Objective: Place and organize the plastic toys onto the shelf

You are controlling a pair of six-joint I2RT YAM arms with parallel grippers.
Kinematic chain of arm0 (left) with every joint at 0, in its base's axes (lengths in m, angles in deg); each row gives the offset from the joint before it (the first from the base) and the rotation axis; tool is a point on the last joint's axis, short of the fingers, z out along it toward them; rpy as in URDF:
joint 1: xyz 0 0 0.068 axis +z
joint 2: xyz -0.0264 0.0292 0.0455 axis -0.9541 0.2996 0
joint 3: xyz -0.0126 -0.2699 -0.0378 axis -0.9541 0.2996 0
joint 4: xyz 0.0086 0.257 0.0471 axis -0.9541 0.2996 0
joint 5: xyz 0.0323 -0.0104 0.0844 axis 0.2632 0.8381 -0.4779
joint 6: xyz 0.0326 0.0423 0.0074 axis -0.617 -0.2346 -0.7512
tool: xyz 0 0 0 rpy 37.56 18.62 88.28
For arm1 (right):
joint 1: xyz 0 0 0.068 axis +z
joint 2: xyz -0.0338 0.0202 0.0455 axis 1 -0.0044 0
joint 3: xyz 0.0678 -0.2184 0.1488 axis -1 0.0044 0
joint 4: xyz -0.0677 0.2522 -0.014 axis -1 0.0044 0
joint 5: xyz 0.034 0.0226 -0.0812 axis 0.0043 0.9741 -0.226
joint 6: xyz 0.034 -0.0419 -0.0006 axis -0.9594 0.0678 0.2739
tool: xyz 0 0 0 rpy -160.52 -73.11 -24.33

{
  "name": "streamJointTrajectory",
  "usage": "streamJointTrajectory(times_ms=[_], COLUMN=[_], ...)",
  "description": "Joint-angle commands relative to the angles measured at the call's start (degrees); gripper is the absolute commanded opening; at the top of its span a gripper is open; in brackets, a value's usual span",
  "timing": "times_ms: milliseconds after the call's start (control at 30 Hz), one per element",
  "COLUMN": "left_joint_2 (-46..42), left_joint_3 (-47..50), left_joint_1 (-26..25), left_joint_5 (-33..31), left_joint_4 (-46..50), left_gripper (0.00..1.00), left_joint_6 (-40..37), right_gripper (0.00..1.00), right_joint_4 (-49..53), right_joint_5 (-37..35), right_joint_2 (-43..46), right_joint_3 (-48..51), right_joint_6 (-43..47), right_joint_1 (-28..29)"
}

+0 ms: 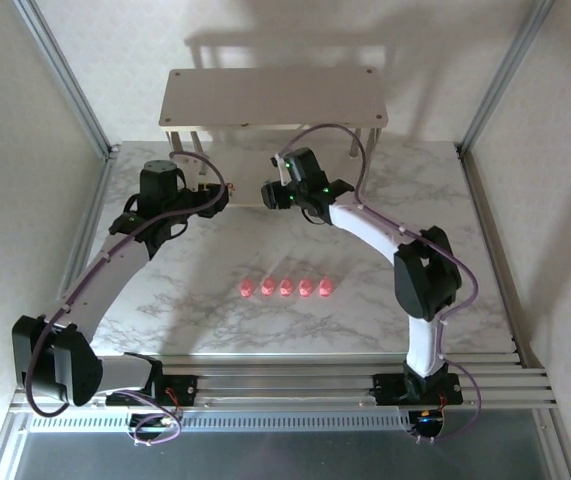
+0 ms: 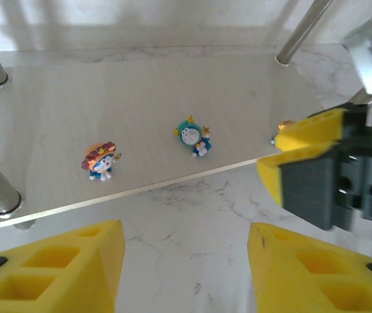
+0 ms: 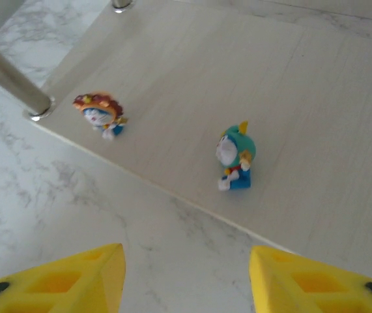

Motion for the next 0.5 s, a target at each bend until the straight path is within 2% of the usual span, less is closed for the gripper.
streamJointTrajectory(times_ms=[0,200,467], left_joint_2=[-1.65,-3.91,-4.93], left_joint_3=[-1.59,-1.68,-1.12], left_joint_1=[0.86,1.63,2.48], left_joint_5=[0.00,0.87,1.85], left_joint_4=[2.91,3.63,3.86], left_gripper=[0.53,0.54,0.54], left_joint_6=[1.68,1.90,1.84], right_gripper=[0.53,0.52,0.51], right_joint_4=[5.14,6.08,6.53], right_joint_5=[-5.92,-12.19,-13.40], right_joint_2=[-4.37,-10.43,-15.55], right_joint_3=[-5.78,-9.93,-15.12], right_joint_6=[-1.32,-1.21,-1.51], right_joint_1=[0.72,1.73,1.73])
